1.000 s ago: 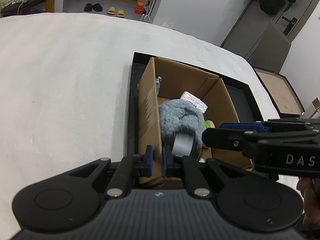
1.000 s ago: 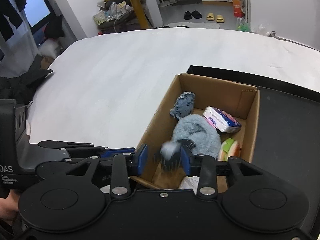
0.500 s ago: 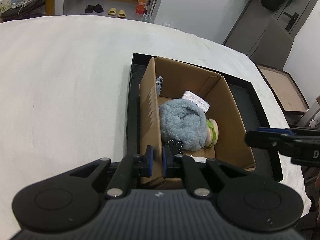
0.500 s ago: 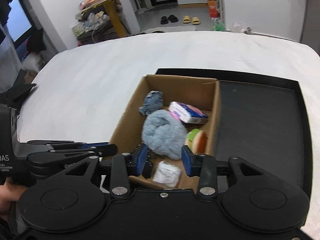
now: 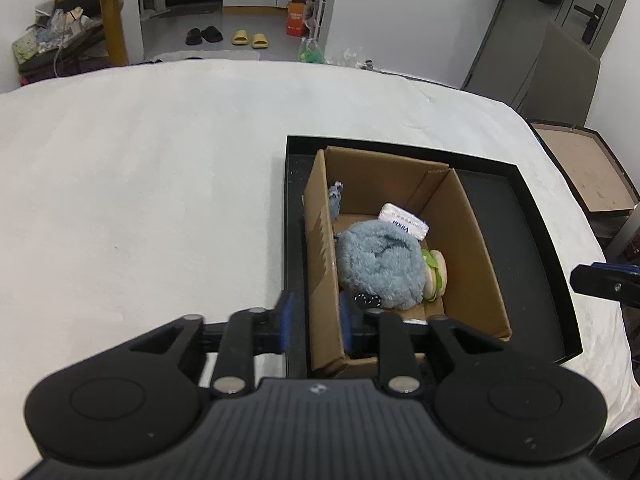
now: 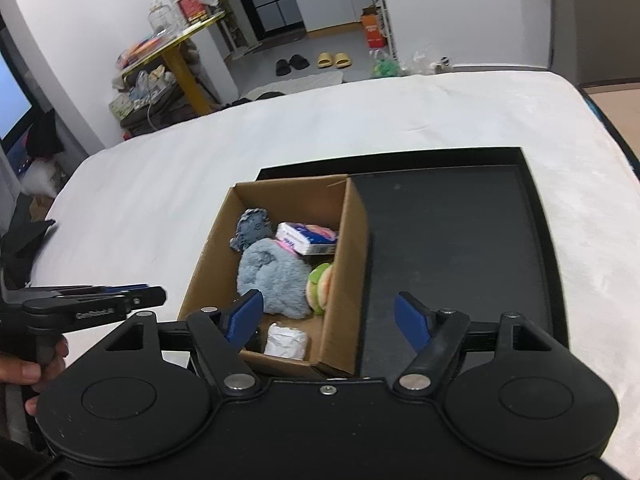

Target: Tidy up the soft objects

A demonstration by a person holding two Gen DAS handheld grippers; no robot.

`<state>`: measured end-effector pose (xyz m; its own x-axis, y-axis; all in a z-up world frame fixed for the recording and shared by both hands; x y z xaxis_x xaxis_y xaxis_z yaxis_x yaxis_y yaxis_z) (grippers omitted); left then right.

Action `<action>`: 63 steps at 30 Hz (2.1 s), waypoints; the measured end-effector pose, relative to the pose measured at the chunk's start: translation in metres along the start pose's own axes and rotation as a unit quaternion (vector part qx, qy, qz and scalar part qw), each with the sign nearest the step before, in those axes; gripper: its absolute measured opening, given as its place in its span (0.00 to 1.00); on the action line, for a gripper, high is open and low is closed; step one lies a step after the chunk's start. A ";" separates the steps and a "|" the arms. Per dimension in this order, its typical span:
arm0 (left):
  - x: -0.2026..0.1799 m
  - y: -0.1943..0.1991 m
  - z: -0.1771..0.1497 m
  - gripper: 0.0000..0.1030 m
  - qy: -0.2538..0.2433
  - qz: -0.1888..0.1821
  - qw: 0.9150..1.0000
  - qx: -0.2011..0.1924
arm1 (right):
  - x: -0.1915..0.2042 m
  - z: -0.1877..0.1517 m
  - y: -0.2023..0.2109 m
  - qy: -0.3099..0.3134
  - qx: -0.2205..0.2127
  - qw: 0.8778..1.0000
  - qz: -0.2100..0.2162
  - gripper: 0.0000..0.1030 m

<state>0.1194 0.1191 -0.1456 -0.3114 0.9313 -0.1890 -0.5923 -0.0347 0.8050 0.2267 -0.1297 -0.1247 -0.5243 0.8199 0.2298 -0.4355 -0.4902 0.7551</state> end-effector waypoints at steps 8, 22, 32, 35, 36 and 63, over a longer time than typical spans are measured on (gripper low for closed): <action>-0.024 0.026 0.006 0.69 -0.022 0.001 1.000 -0.008 | -0.016 0.000 0.025 -0.014 -0.017 1.000 0.009 0.82; -0.055 0.067 0.010 0.90 -0.051 -0.011 0.999 -0.018 | -0.026 -0.005 0.063 -0.026 -0.043 0.999 0.016 1.00; -0.067 0.096 0.010 0.99 -0.064 -0.024 0.997 -0.032 | -0.022 -0.013 0.091 -0.039 -0.057 0.997 0.020 1.00; -0.071 0.107 0.008 0.99 -0.066 -0.033 0.997 -0.038 | -0.019 -0.015 0.098 -0.043 -0.058 0.997 0.018 1.00; -0.072 0.110 0.008 0.99 -0.067 -0.035 0.996 -0.039 | -0.019 -0.016 0.100 -0.045 -0.058 0.997 0.017 1.00; -0.072 0.167 -0.019 0.99 -0.063 -0.069 0.993 -0.068 | 0.016 -0.046 0.155 -0.061 -0.089 0.994 0.005 1.00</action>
<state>0.0290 0.0393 -0.0078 -0.1303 0.9683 -0.2130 -0.7206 0.0550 0.6911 0.1173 -0.2062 -0.0320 -0.4419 0.8388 0.3182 -0.5591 -0.5349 0.6335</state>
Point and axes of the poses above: each gripper's, at about its wrist camera, not at the fingertips, and y roughly against the way its jaws point, x to its left, z to its top, the point moved 5 cm from there along -y, roughly the way its jaws point, and after that the axes turned 4 degrees about -z, right-handed, at the moved point
